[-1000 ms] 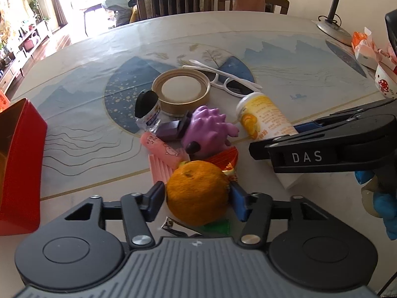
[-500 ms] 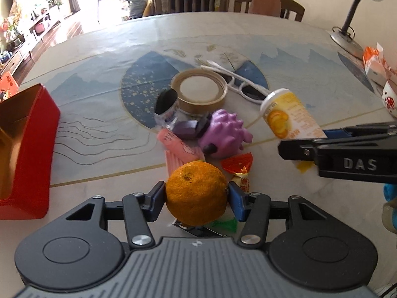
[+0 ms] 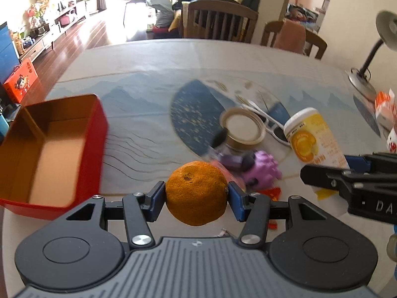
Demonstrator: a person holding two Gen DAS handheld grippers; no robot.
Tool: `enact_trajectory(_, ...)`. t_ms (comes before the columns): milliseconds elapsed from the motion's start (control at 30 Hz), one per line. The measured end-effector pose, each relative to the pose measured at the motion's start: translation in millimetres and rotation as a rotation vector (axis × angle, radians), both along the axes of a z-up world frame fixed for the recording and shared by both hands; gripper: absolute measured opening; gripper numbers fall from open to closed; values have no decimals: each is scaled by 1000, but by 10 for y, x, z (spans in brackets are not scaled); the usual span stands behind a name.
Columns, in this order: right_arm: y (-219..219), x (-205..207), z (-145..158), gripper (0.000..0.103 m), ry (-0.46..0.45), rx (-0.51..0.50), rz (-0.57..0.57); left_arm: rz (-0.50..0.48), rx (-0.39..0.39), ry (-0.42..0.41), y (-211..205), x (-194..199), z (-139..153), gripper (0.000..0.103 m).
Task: Organize rigid objects
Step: 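Carry the bottle in the right tool and the orange in the left tool to the red tin box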
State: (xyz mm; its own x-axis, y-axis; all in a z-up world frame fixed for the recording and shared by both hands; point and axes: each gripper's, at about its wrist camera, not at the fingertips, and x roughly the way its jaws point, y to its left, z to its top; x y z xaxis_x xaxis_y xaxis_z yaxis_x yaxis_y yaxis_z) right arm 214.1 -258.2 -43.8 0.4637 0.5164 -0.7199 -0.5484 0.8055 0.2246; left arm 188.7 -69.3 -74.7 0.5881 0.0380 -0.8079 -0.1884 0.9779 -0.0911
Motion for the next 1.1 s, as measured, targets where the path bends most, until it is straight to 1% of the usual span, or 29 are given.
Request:
enact_trajectory(200, 427, -47, 160, 44, -36, 4, 35, 19, 0, -31, 440, -47, 133, 53)
enact_trajectory(333, 781, -78, 220, 44, -50, 5, 56, 21, 11, -94, 787, -90, 269, 53)
enact_trajectory(367, 873, -90, 215, 44, -52, 2, 61, 15, 16, -99, 859, -75, 276, 49)
enact_trajectory(400, 960, -95, 207, 44, -53, -3, 64, 6, 26, -81, 925, -41, 257, 47)
enact_trajectory(467, 1105, -113, 199, 44, -47, -8, 53, -25, 42, -52, 1038, -6, 199, 47)
enact_trajectory(533, 1158, -140, 197, 44, -38, -4, 27, -84, 22, -44, 1117, -40, 148, 47)
enact_trajectory(633, 1156, -157, 152, 44, -20, -18, -17, -172, 41, -39, 1090, -120, 49, 47)
enact_trajectory(733, 1121, -187, 98, 44, 0, -29, -54, -221, 30, -47, 1042, -162, -2, 48)
enact_trajectory(767, 1094, -190, 84, 44, 7, -27, -65, -237, 24, -53, 1021, -179, -14, 52)
enact_trajectory(800, 1057, -202, 69, 44, 14, -23, -73, -246, 25, -55, 983, -184, -26, 61)
enact_trajectory(867, 1017, -207, 34, 44, 25, -19, -84, -249, 44, -62, 868, -212, -51, 72)
enact_trajectory(900, 996, -207, 22, 44, 30, -17, -84, -251, 44, -70, 817, -231, -62, 74)
enact_trajectory(967, 951, -180, -8, 44, 34, -16, -79, -263, 47, -70, 709, -223, -104, 74)
enact_trajectory(1100, 841, -139, -26, 44, 35, -14, -58, -236, 105, -34, 530, -163, -255, 74)
